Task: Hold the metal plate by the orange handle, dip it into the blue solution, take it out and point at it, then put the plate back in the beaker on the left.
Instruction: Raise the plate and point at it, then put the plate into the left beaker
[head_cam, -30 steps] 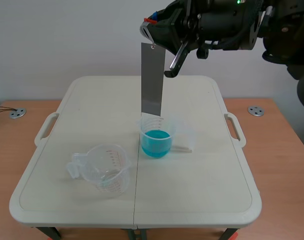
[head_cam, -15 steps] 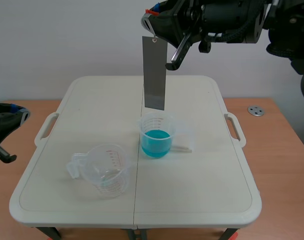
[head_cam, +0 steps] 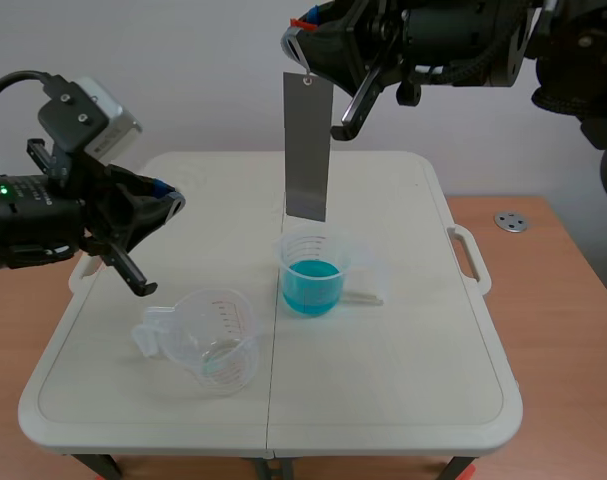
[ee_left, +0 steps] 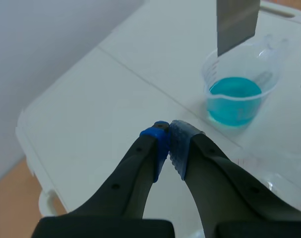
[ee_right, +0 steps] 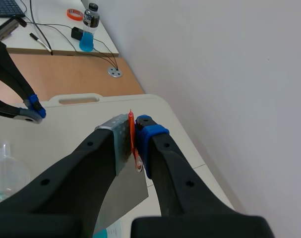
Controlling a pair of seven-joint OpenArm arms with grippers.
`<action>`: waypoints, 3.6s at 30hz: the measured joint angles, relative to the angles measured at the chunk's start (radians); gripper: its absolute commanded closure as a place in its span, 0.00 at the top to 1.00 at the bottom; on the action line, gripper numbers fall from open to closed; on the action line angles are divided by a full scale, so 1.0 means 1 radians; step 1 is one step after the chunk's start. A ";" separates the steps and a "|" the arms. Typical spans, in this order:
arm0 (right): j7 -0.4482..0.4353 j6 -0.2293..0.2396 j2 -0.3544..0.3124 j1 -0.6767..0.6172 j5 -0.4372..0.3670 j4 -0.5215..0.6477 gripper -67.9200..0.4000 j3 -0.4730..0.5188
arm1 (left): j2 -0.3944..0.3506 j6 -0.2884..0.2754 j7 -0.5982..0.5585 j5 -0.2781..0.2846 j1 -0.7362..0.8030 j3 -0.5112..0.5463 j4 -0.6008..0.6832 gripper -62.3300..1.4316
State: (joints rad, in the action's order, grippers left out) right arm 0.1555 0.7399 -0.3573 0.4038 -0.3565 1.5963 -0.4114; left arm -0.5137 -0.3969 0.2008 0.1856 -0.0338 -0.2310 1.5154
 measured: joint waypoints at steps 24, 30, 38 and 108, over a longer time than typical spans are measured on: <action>0.003 0.000 0.000 0.000 0.000 0.000 0.02 0.000 | 0.192 0.003 0.035 -0.140 -0.244 -0.210 -0.270 0.07; 0.003 0.000 0.000 0.000 0.000 0.000 0.02 0.000 | 0.192 0.004 0.035 -0.140 -0.243 -0.210 -0.270 0.07; 0.003 0.000 0.000 0.000 0.000 0.000 0.02 0.000 | 0.192 0.004 0.035 -0.140 -0.243 -0.210 -0.270 0.07; -0.035 0.000 0.000 0.003 -0.071 0.172 0.02 -0.114 | -0.180 0.216 -0.281 0.051 0.992 0.005 -0.298 0.07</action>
State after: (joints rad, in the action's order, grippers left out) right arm 0.1204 0.7399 -0.3573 0.4068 -0.4278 1.7683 -0.5251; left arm -0.6933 -0.1806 -0.0803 0.2371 0.9581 -0.2256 1.2171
